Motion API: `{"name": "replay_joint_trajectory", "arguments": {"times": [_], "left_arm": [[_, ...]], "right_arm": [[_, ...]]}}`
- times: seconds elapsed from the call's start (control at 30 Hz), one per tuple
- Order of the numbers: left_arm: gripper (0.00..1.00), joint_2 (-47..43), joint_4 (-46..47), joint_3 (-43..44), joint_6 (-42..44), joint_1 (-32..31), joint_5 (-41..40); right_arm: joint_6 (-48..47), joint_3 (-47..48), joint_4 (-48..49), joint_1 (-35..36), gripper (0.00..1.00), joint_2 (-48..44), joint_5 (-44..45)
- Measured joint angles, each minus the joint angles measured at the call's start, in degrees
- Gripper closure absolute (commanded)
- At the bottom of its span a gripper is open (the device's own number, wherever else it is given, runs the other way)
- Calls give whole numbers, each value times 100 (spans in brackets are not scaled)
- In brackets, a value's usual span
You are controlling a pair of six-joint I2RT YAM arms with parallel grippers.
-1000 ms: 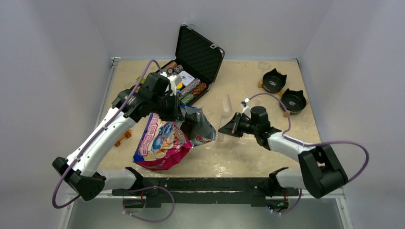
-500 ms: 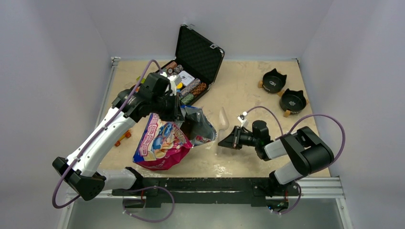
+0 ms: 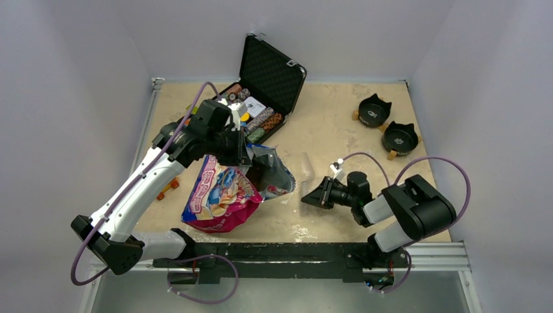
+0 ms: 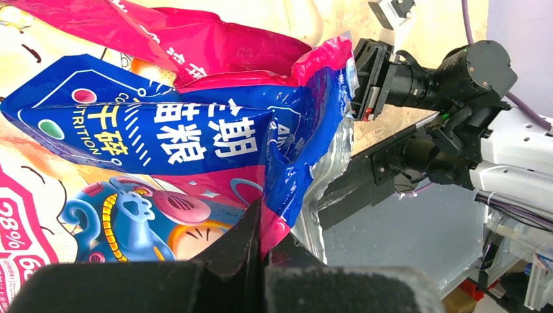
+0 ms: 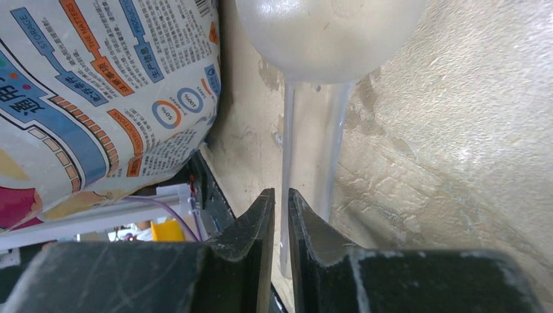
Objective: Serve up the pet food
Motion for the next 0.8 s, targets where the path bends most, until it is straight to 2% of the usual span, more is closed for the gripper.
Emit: {"name": "replay_joint_trajectory", "arguments": {"times": [0.17, 0.47, 0.5, 0.57, 0.6, 0.63, 0.8], "left_arm": [[100, 0, -4, 0, 4, 0, 17], [100, 0, -17, 0, 11, 0, 136], [100, 0, -20, 0, 15, 0, 146], [100, 0, -22, 0, 24, 0, 160], [100, 0, -22, 0, 24, 0, 162], [100, 0, -24, 0, 24, 0, 164], [100, -63, -48, 2, 13, -2, -13]], "right_arm": [[2, -76, -385, 0, 75, -516, 361], [7, -212, -1814, -2, 75, -1829, 1003], [-28, -195, -1993, -4, 74, -1926, 1043], [-195, -46, -2564, 28, 62, -2092, 1137], [-280, 74, -2868, 68, 51, -2177, 1209], [-415, 286, -3344, 157, 48, -2326, 1335], [-905, 1641, -5132, 776, 48, -2940, 2214]]}}
